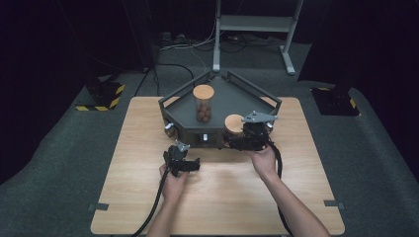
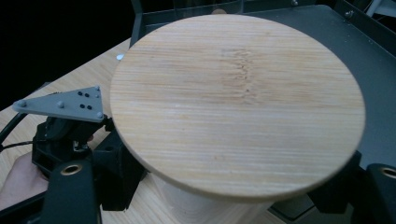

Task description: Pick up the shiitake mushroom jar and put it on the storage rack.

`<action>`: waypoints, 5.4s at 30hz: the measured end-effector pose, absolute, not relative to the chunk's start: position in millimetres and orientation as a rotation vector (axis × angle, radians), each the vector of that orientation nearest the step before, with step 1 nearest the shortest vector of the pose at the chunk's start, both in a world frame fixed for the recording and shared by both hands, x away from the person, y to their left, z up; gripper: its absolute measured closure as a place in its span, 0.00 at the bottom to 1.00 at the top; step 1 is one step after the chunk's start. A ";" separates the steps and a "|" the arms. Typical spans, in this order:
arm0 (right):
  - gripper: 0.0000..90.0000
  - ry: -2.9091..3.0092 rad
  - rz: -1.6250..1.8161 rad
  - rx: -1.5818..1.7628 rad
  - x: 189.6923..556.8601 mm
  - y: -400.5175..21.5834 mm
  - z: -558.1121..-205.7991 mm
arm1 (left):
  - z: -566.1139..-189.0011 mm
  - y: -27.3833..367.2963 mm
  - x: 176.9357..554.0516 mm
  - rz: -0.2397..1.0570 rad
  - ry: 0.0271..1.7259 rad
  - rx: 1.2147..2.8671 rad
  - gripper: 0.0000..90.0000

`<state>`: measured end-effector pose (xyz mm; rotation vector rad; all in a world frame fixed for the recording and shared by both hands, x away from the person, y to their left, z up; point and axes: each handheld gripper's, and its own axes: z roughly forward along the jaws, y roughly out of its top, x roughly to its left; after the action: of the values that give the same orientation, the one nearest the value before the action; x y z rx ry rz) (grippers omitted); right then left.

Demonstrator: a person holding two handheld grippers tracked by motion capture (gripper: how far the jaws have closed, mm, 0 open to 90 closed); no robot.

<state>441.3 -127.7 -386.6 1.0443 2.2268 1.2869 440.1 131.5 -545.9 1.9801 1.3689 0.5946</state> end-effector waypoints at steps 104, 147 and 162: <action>0.16 2.147 1.074 1.297 543.6 -87.2 -400.2 | -546.0 131.2 440.9 0.594 1.360 1.985 0.07; 0.07 2.129 1.160 1.304 504.4 -108.9 -380.7 | -546.0 130.4 441.2 0.593 1.368 1.984 0.06; 0.07 2.149 1.200 1.293 494.1 -116.0 -383.9 | -546.0 130.5 441.3 0.591 1.368 1.985 0.06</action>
<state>494.1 -116.0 -383.9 1.2928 2.1492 1.2000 441.3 130.5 -546.0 1.9854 1.3679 0.5909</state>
